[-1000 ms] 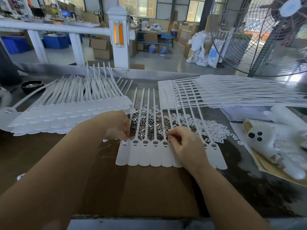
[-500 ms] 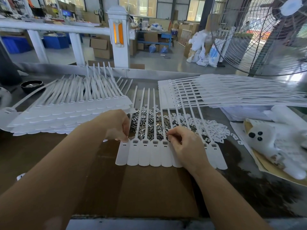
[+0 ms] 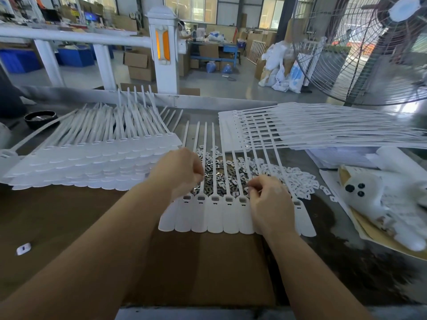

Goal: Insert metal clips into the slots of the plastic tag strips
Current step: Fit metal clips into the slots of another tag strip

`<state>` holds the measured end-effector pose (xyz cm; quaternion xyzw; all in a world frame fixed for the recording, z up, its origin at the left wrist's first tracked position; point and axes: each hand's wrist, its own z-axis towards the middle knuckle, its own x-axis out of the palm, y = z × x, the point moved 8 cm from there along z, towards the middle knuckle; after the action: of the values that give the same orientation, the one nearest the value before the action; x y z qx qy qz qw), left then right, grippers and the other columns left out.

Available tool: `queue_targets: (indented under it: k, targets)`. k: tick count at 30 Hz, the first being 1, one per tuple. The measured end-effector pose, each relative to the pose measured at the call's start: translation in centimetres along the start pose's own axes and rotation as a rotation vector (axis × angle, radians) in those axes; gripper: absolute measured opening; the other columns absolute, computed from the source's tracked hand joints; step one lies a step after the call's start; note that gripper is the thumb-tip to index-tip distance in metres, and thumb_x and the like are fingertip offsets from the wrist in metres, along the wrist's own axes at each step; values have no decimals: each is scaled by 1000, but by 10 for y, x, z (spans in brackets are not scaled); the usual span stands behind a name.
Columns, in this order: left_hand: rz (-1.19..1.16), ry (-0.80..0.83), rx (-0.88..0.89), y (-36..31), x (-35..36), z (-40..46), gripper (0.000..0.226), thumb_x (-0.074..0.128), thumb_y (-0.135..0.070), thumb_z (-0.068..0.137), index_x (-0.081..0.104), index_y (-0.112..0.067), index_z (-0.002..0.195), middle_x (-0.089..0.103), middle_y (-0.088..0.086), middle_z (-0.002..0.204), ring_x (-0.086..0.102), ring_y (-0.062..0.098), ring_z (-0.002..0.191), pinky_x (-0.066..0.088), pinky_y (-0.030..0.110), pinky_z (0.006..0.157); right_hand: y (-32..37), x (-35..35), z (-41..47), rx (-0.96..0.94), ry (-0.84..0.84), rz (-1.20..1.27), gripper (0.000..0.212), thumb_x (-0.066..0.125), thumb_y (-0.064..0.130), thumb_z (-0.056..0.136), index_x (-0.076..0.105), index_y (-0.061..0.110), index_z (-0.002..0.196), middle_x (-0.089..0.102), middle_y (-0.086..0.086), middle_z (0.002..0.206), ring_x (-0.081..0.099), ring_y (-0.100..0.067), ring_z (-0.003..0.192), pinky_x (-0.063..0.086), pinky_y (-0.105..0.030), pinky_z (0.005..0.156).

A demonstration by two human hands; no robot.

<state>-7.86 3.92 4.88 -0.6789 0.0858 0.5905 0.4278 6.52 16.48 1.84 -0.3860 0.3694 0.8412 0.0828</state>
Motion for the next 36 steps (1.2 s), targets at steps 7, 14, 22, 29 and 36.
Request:
queue_targets:
  k: [7, 14, 22, 29, 36]
  targets:
    - [-71, 5, 57, -18, 37, 5, 24, 57, -17, 92, 68, -23, 113, 69, -1, 109, 60, 15, 87, 46, 24, 78, 1, 0, -1, 7, 8, -14, 14, 53, 13, 91, 66, 13, 97, 59, 0, 97, 50, -14, 92, 37, -23, 83]
    - [7, 16, 23, -17, 47, 12, 19, 61, -21, 90, 71, -25, 106, 70, 0, 105, 63, 20, 88, 49, 28, 75, 0, 1, -1, -3, 1, -17, 14, 53, 14, 91, 66, 15, 97, 57, 2, 96, 42, -8, 86, 32, -19, 77]
    - [-112, -51, 47, -18, 43, 11, 10, 64, -17, 88, 68, -19, 97, 65, -3, 92, 53, 11, 79, 41, 21, 71, 2, 0, 0, -9, 4, -27, 14, 54, 12, 91, 66, 14, 97, 58, 1, 96, 52, -15, 91, 38, -23, 82]
    - [-333, -139, 46, -7, 28, -1, 11, 62, -17, 89, 67, -25, 96, 62, -12, 79, 57, -1, 69, 43, 11, 58, 3, -1, -1, -2, 23, -23, 15, 52, 14, 92, 66, 14, 99, 58, 1, 98, 53, -15, 93, 40, -24, 84]
    - [-393, -74, -24, 13, 15, -5, 18, 67, -15, 85, 63, -27, 73, 69, 1, 82, 64, 11, 70, 46, 21, 57, 4, -1, -1, 3, 31, -28, 15, 52, 14, 92, 65, 15, 99, 56, 4, 96, 52, -14, 94, 39, -23, 84]
